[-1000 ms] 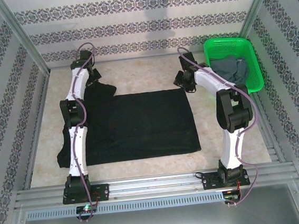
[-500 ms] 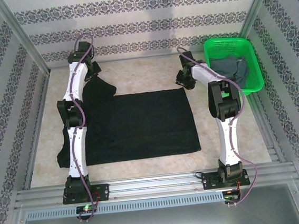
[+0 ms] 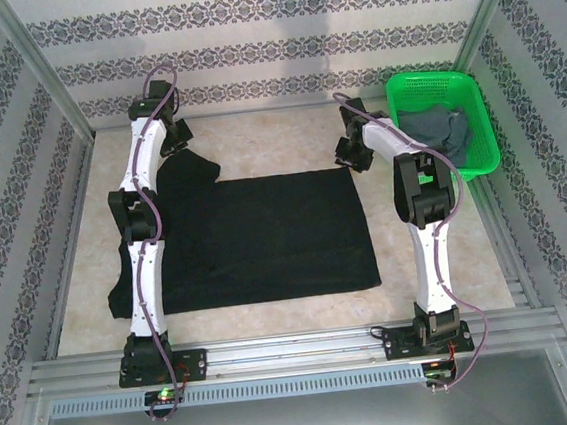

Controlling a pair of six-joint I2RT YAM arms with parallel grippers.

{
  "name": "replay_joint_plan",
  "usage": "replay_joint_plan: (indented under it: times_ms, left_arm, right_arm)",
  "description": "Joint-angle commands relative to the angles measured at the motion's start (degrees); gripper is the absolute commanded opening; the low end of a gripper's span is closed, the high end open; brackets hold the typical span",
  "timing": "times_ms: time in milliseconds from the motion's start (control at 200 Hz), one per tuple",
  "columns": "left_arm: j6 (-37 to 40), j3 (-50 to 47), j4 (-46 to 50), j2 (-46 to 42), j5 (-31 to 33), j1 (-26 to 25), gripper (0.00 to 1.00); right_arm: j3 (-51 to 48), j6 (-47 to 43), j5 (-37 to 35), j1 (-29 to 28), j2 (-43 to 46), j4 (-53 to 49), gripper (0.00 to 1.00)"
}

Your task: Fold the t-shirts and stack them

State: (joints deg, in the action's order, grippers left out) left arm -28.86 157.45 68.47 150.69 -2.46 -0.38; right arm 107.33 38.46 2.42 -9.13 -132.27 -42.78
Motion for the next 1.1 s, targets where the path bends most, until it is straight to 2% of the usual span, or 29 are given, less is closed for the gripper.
replay_joint_plan:
  times_ms: [0, 115, 320, 669, 789, 934, 974, 1054, 1094]
  left_arm:
    - [0.8, 1.5, 2.8, -3.6, -0.4, 0.1, 0.00]
    - [0.8, 1.5, 3.3, -4.3, -0.7, 0.2, 0.00]
    - [0.8, 1.4, 5.1, -5.3, -2.2, 0.1, 0.00]
    - [1.3, 0.1, 10.9, -8.0, -3.9, 0.5, 0.00]
    - [1.4, -1.4, 11.6, -10.8, -2.3, 0.4, 0.00]
    - [1.7, -14.6, 4.8, -18.3, -5.1, 0.7, 0.00]
    - [1.4, -21.8, -0.7, -22.8, -5.7, 0.9, 0.00]
    - [-1.6, -44.6, -17.9, -34.2, -6.8, 2.0, 0.00]
    - [-3.0, -51.6, -22.1, -37.9, -7.1, 2.5, 0.00]
  right_arm:
    - [4.5, -1.5, 1.2, -0.3, -3.2, -3.4, 0.31]
    - [6.3, -1.0, 2.6, -0.4, -4.2, -4.0, 0.22]
    - [6.7, -2.2, 2.2, -0.4, -2.7, -3.5, 0.00]
    - [-1.3, -6.4, -0.2, -0.3, 5.7, 0.7, 0.00]
    - [-5.8, -6.0, 0.1, -0.1, 8.5, 3.1, 0.00]
    - [-8.4, -6.1, 0.9, 0.0, 10.0, 4.2, 0.00]
    - [-8.7, -6.1, 1.2, 0.1, 10.0, 4.3, 0.00]
    - [-9.5, -6.1, 1.6, 0.1, 10.3, 4.9, 0.00]
    - [-9.8, -6.2, 1.8, 0.2, 10.4, 5.1, 0.00]
